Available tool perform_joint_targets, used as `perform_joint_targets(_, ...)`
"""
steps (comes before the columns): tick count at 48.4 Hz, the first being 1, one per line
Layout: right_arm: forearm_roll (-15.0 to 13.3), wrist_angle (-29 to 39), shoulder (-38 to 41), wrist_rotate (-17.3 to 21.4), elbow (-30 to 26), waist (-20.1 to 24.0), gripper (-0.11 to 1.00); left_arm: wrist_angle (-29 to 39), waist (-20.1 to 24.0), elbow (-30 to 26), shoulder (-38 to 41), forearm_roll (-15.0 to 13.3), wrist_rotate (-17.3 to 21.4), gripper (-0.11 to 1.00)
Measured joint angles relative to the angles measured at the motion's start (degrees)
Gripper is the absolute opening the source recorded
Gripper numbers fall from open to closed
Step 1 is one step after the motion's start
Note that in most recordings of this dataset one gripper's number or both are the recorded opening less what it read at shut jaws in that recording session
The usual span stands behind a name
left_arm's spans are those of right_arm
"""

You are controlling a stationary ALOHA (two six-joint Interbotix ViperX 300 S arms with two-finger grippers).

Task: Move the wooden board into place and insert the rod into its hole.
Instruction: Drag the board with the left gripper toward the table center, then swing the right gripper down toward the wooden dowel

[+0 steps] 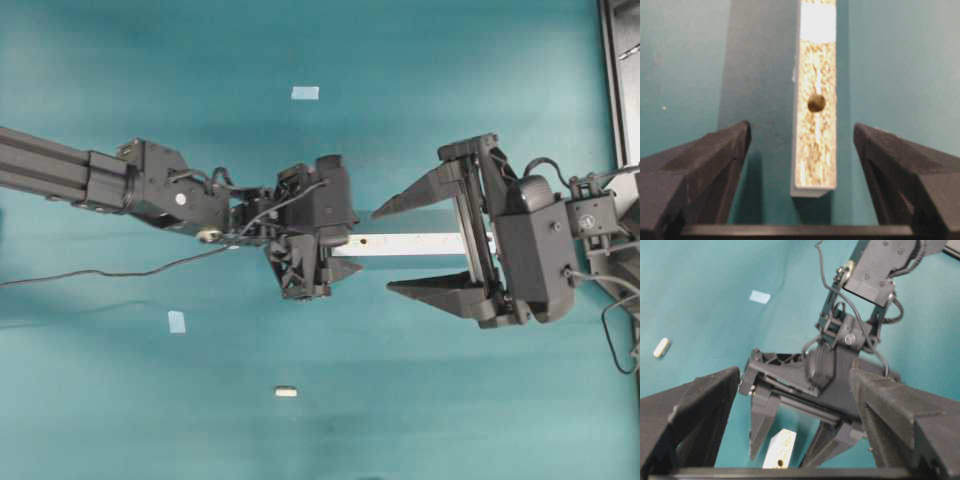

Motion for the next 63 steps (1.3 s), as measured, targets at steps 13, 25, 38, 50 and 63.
perform_joint_targets(13, 1.23, 5.45, 1.67, 1.85, -1.23, 1.05, 0.97, -5.89, 0.0, 1.85, 0.79, -0.09, 1.41, 0.81)
perform_joint_targets(25, 3.43, 18.19, 8.26, 3.25, -8.53, 3.08, 0.97, -7.91, 0.0, 1.85, 2.37, 0.0, 2.81, 0.81)
perform_joint_targets(38, 10.99, 33.22, 22.59, 11.25, -21.97, 3.87, 0.97, -8.96, 0.0, 2.2, 2.37, 0.0, 3.96, 0.81)
perform_joint_targets(50, 14.77, 43.77, 34.28, 12.57, -33.66, 4.22, 0.95, -9.49, 0.0, 2.46, 2.37, 0.0, 4.39, 0.8)
perform_joint_targets(63, 15.03, 44.38, 41.75, 13.27, -40.17, 6.33, 0.95, -9.76, 0.0, 2.99, 2.37, 0.0, 4.48, 0.8)
